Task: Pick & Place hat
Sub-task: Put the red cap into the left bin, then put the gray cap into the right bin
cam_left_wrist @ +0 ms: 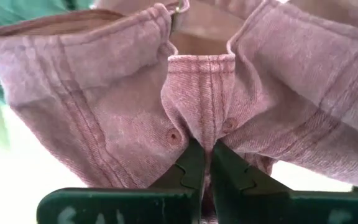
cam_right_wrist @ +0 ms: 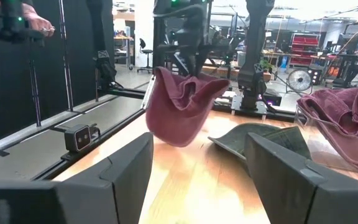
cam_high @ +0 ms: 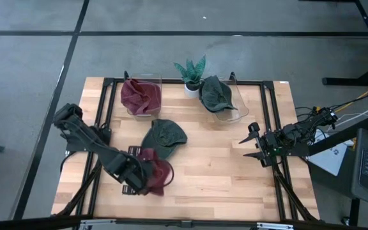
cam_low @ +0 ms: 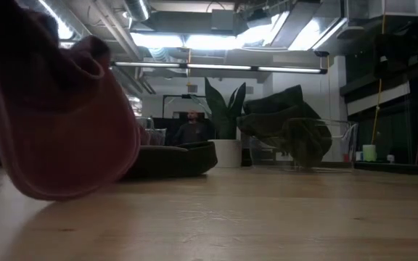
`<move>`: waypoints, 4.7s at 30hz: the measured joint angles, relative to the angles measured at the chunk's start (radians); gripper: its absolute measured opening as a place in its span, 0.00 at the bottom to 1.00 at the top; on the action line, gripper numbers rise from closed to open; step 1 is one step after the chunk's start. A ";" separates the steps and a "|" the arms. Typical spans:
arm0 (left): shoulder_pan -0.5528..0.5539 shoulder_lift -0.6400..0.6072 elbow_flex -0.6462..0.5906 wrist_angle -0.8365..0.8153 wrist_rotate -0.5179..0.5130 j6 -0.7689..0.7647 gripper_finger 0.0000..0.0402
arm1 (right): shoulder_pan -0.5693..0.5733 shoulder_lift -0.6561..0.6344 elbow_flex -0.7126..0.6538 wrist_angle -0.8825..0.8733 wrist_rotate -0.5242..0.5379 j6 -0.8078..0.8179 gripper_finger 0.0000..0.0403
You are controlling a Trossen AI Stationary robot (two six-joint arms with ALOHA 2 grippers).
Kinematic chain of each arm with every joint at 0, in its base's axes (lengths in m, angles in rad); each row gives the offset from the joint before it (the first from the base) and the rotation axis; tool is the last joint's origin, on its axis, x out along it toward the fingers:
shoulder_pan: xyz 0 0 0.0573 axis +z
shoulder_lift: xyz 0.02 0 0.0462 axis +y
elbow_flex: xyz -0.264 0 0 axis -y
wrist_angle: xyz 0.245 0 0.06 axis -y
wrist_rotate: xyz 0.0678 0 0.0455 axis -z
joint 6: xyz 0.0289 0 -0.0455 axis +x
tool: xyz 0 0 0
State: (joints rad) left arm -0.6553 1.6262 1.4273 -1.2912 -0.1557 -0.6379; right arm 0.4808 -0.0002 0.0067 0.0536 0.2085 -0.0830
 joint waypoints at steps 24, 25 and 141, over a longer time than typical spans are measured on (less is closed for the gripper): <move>0.367 -0.204 0.000 -0.019 -0.228 0.117 0.03 | 0.000 0.000 0.000 0.000 0.000 0.000 0.63; 0.388 -0.206 0.000 -0.019 -0.237 0.120 0.03 | 0.000 0.000 0.000 0.000 0.000 0.000 0.63; 0.890 -0.514 -0.345 0.167 -0.531 0.622 0.61 | 0.000 0.000 0.000 0.000 0.000 0.000 0.63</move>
State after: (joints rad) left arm 0.2347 1.1120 1.0821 -1.1241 -0.6862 -0.0162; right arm 0.4805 -0.0002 0.0067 0.0540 0.2085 -0.0830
